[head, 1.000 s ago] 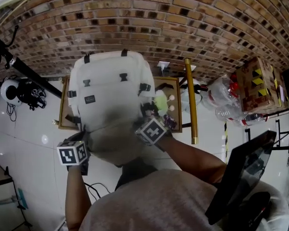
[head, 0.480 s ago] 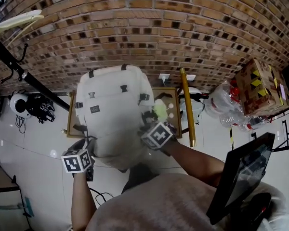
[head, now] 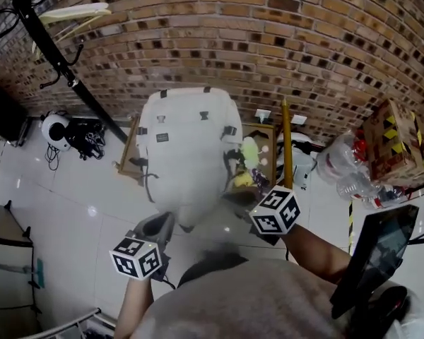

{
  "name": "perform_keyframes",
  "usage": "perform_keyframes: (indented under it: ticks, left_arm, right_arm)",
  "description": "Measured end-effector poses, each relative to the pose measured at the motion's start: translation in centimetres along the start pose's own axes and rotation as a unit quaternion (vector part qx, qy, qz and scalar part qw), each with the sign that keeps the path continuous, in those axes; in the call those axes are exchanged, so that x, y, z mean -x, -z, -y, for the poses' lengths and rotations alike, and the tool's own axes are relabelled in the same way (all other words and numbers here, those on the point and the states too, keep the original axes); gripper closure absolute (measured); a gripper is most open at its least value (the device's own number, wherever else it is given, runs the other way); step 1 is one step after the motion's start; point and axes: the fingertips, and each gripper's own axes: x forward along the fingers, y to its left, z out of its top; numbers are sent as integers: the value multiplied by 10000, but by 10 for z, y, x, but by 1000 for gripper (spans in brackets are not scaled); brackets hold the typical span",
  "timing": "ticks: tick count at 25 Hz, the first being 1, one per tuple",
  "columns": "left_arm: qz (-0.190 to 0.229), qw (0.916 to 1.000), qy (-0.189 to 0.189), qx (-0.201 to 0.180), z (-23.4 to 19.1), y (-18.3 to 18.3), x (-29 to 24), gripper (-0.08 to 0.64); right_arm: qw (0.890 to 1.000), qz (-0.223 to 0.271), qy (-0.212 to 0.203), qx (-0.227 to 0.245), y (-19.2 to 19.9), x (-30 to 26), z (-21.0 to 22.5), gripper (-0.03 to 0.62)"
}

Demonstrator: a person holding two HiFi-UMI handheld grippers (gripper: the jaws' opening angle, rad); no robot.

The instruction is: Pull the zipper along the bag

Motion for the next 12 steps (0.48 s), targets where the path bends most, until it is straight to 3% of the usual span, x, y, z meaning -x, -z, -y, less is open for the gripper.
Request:
perform_keyframes:
  ticks: [5,12]
  left_arm:
    - [-62,9990,374,-226,35,10,12,560]
    - [17,9966,729,-375,87,78,91,560]
  right_arm:
    - [9994,31,-346,24,15,14,-48,591]
    - [9985,522,-132,74,57,24,-145,591]
